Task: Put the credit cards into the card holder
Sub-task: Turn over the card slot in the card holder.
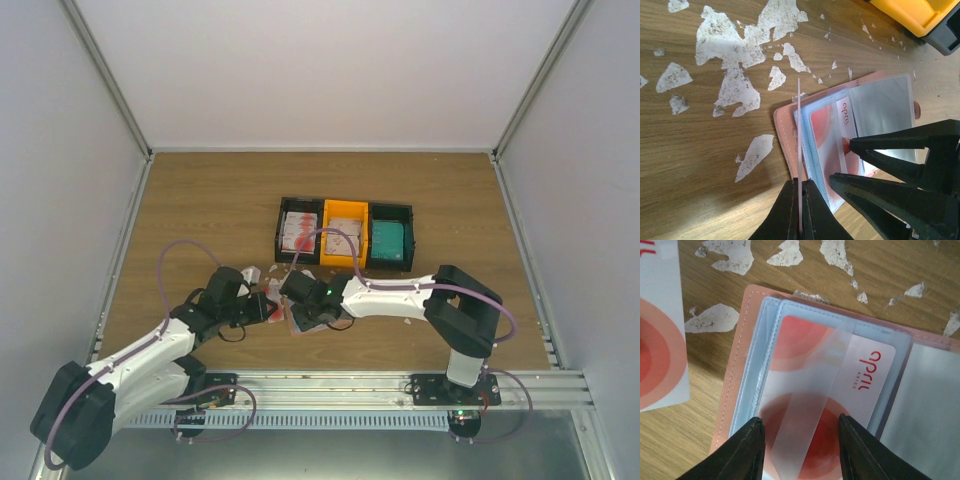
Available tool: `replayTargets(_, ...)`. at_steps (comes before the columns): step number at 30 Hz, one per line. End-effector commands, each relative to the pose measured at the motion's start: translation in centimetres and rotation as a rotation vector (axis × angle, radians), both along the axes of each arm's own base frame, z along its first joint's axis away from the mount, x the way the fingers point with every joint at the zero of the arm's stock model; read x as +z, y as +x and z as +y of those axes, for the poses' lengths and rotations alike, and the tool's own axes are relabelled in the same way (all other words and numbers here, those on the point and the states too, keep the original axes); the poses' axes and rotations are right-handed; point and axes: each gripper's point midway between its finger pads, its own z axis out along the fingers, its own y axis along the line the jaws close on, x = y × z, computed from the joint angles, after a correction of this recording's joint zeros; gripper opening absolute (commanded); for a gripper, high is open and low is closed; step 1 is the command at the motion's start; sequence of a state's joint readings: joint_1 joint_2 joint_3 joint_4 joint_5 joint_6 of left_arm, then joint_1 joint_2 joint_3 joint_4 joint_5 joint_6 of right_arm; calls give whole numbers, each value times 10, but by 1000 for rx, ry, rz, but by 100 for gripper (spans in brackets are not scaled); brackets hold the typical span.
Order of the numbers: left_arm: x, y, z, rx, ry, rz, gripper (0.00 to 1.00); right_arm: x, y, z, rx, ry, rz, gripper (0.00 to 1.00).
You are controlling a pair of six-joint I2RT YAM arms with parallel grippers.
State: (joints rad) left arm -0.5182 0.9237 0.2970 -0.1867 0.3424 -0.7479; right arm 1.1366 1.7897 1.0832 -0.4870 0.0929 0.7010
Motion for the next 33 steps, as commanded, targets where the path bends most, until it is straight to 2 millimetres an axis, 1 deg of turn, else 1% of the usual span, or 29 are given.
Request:
replayTargets(1, -2, 1, 5, 19, 0, -15, 0, 0, 6, -6, -26, -76, -49, 39)
replayTargets(4, -3, 1, 5, 18, -8, -12, 0, -1, 8, -8, -32, -93, -60, 29)
replayTargets(8, -2, 2, 3, 15, -13, -9, 0, 0, 10, -10, -43, -103, -69, 12)
replayTargets(10, -1, 2, 3, 13, -15, -9, 0, 2, 10, -12, -52, -105, -73, 8)
replayTargets(12, 0, 3, 1, 8, -19, -10, 0, 5, 11, -12, -60, -94, -78, 1)
replayTargets(17, 3, 3, -4, -14, -39, -14, 0, 16, 10, -12, -76, -41, -87, 1)
replayTargets(23, 14, 1, -15, -70, -98, -39, 0, 29, 14, -13, -90, 89, -56, 1)
replayTargets(28, 18, -2, -24, -122, -146, -44, 0, 29, 16, -18, -86, 196, 2, 1)
replayTargets(33, 18, -4, -33, -154, -191, -40, 0, 29, 18, -23, -80, 278, 38, 1)
